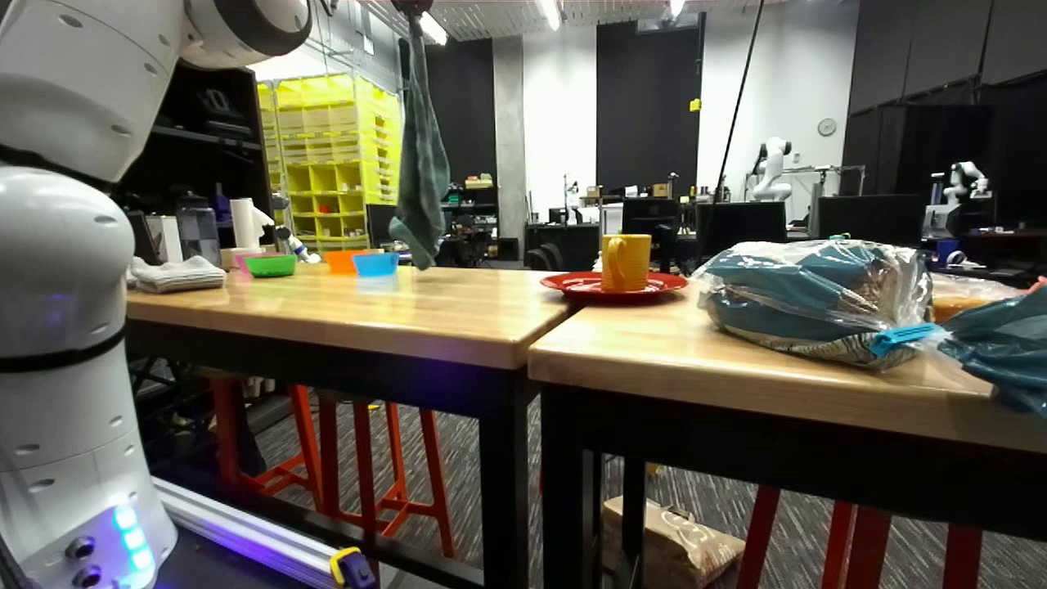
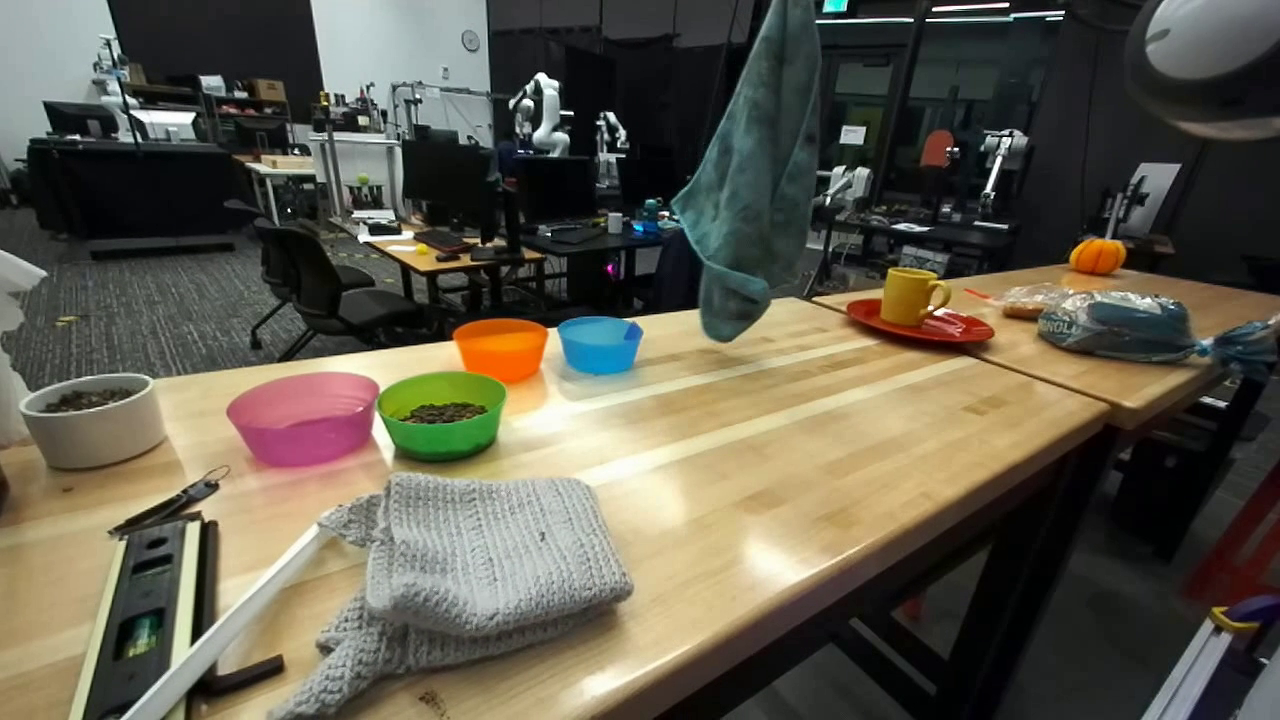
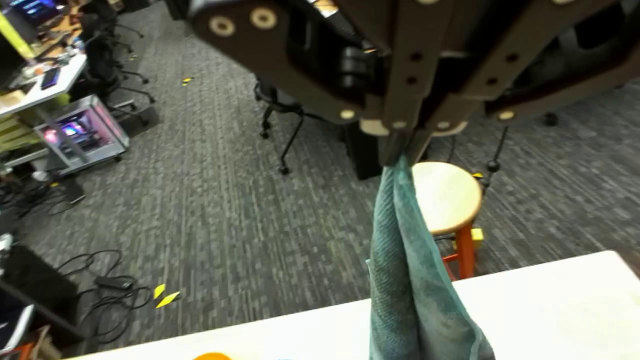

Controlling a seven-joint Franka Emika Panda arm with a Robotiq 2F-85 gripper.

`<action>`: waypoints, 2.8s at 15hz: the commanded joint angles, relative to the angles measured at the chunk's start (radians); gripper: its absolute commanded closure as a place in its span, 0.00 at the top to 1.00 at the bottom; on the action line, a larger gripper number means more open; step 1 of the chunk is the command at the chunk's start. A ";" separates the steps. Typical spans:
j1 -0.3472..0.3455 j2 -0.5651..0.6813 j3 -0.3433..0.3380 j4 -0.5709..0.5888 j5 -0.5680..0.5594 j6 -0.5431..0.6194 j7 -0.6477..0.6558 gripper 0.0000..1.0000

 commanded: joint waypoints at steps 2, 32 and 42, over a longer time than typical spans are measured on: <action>0.013 -0.051 -0.088 -0.024 -0.143 0.044 0.082 0.00; 0.305 0.154 -0.021 0.035 -0.200 -0.265 0.002 1.00; 0.262 0.214 -0.017 0.026 -0.090 -0.291 0.097 1.00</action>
